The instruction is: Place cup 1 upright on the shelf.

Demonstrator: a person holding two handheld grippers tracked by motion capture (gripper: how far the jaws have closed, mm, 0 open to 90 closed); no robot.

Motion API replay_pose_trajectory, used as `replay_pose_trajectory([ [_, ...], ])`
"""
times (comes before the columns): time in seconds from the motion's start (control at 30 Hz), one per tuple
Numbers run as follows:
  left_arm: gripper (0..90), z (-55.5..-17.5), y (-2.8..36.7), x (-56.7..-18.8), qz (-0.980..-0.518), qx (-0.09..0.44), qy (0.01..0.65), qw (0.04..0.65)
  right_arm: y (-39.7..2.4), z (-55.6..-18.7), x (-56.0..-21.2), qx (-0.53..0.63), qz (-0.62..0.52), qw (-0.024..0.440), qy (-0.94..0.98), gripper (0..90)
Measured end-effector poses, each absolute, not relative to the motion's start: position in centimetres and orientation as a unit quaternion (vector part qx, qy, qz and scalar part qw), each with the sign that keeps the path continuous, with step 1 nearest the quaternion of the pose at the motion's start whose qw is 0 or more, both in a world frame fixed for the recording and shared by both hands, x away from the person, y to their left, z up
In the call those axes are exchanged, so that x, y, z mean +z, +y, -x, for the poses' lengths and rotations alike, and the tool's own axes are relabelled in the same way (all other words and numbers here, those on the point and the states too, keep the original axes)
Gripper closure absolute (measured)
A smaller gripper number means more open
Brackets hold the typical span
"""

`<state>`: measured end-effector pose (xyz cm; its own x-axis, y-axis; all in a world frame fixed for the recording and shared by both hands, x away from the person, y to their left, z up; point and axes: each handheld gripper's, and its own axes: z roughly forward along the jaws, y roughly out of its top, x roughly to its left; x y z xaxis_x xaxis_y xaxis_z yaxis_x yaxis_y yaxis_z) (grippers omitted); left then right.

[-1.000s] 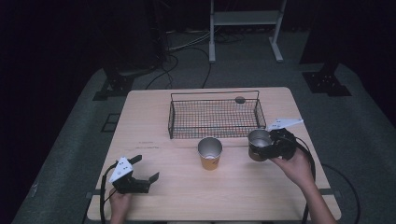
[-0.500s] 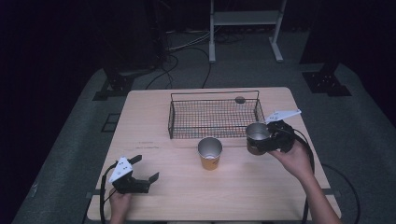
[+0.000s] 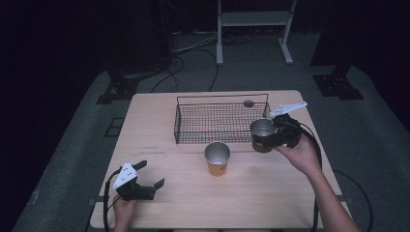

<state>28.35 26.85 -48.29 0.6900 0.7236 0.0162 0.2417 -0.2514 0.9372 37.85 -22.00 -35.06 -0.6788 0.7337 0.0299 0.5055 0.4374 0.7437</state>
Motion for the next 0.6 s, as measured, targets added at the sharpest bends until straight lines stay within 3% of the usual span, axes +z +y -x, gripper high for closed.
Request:
replay_pose_trajectory([
  [0.6,0.0,-28.3,26.9,-48.3,-0.756,0.230,0.319,0.524,-21.2,-41.5,-33.6,0.363,-0.380,0.148,0.838,17.8],
])
